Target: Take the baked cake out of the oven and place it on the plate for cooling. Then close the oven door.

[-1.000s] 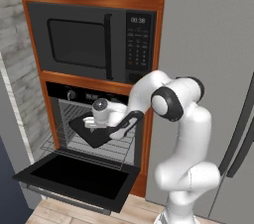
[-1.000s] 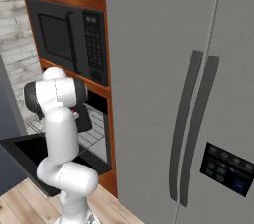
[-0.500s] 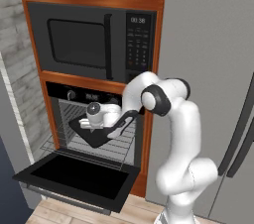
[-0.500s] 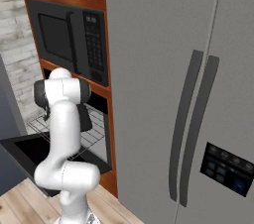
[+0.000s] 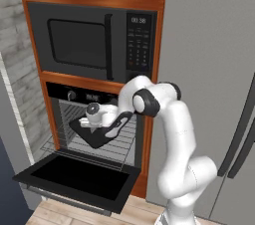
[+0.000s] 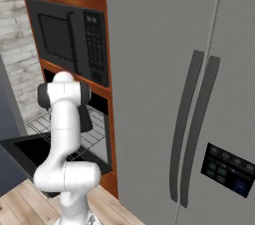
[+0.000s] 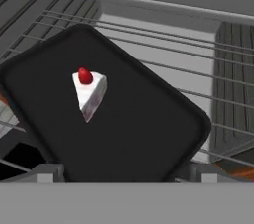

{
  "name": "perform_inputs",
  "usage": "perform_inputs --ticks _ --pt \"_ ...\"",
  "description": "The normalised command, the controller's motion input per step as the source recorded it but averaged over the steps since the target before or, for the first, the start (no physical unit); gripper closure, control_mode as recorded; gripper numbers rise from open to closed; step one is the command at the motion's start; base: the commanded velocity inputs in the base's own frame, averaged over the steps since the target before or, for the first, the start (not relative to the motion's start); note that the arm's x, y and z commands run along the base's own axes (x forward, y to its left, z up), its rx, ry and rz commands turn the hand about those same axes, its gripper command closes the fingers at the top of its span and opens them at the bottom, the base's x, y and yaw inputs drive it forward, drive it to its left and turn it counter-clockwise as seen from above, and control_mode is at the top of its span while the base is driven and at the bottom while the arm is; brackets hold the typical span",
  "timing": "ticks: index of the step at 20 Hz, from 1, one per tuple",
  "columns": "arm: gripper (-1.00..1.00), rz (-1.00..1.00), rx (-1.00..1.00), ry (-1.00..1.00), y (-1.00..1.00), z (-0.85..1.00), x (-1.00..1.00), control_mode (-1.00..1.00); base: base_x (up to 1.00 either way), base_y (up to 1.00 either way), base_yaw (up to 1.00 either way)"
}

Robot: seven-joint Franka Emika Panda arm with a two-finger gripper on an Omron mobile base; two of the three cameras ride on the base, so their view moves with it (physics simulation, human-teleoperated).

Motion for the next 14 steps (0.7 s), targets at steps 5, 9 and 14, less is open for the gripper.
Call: perform_inputs --ticks 5,9,14 --pt "-1.00 0.00 -0.01 0.03 0.14 -0.26 0.52 -1.00 0.00 0.00 0.00" --pt "-1.00 0.00 0.00 0.04 0.09 -0.26 0.57 -1.00 0.00 0.00 0.00" --pt "-1.00 0.00 -0.01 0.06 0.08 -0.25 0.54 -1.00 0.00 0.00 0.00"
